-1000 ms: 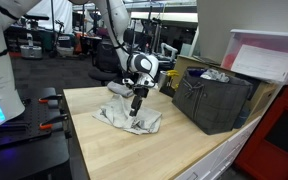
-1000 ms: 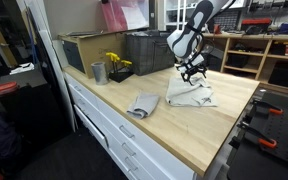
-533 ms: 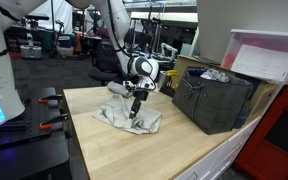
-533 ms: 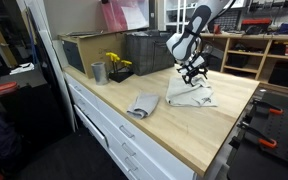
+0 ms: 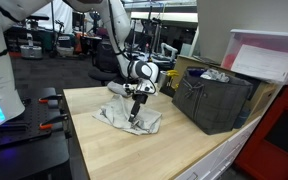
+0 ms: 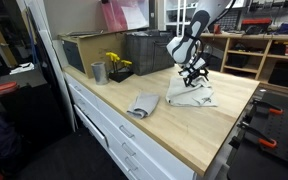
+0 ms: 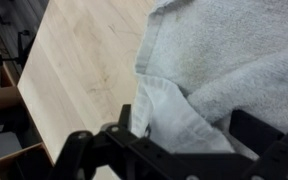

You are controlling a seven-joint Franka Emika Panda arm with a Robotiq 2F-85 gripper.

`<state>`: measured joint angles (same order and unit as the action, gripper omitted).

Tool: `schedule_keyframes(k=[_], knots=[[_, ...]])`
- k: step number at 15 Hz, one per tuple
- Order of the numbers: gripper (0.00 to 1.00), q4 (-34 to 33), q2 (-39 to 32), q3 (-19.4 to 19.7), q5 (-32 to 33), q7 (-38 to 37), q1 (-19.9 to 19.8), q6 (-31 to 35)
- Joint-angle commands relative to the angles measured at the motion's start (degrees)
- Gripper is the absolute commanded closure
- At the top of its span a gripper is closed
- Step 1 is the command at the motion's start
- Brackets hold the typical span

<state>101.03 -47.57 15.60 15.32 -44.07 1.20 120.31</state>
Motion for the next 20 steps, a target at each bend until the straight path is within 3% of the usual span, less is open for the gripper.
schedule_keyframes(k=[1,20], knots=[[0.00,-1.3,-1.3,1.7,1.7,0.6,0.7,-3.6],[0.00,-2.1,-1.5,5.4,16.5,-3.9,2.9,-18.2]])
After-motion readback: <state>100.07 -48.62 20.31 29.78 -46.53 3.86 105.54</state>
